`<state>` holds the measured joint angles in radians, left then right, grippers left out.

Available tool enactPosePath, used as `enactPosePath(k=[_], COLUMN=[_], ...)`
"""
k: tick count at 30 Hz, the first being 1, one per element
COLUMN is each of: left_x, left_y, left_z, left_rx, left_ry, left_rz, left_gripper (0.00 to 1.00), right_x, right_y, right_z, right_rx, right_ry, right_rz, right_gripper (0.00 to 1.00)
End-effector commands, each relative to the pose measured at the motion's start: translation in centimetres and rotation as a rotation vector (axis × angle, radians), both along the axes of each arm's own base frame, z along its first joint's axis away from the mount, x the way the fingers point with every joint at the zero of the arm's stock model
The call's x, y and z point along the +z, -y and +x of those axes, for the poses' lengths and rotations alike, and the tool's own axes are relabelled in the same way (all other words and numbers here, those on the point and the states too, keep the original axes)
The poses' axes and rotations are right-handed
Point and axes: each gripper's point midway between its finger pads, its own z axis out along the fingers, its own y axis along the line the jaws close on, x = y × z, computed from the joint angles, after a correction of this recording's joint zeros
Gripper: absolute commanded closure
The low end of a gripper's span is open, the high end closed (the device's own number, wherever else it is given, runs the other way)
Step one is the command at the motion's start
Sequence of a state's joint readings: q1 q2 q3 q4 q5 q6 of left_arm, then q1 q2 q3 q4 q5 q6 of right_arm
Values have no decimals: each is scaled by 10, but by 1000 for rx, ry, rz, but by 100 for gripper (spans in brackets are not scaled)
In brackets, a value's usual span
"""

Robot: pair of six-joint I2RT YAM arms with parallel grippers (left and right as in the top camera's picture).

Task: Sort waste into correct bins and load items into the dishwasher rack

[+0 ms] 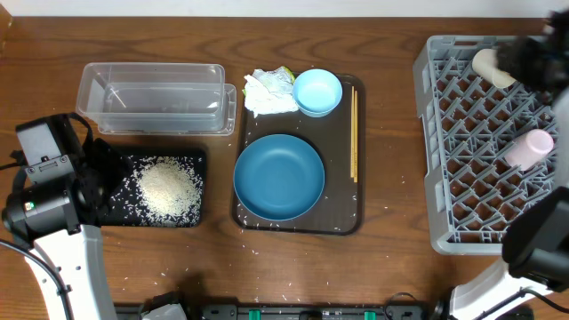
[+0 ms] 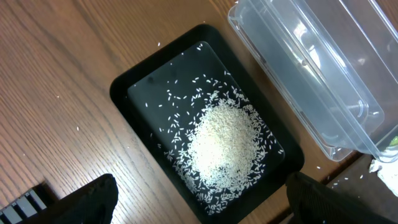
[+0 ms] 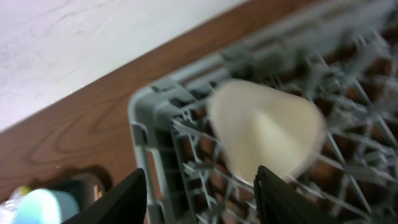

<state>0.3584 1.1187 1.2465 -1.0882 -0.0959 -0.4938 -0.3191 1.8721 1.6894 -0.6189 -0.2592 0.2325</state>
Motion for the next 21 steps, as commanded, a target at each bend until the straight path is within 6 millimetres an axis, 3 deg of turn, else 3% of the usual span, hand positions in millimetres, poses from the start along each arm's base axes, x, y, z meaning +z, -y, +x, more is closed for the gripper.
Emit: enactPosePath(k=[1,7,17,19,21], left_x=[2,2,2,2,2], left_y=[-3,-3,-3,-3,-3], left_z=[0,0,0,0,0], left_rx=[7,7,6,7,7], left_ry=[2,2,2,2,2], left_rz=[7,7,7,7,7], left_gripper=[11,11,11,11,11], right_x=[2,-20,-66,-72,-76], right_y=[14,27,29,32,33], right_z=[6,15,26,26,26], right_rx=[-99,-185,-130,-135,-136], right_ry=[-21,-60,-105,-114,-123], right_rz=[-184,-267,-187,-185,-183], right_gripper=[44,44,43,46,64])
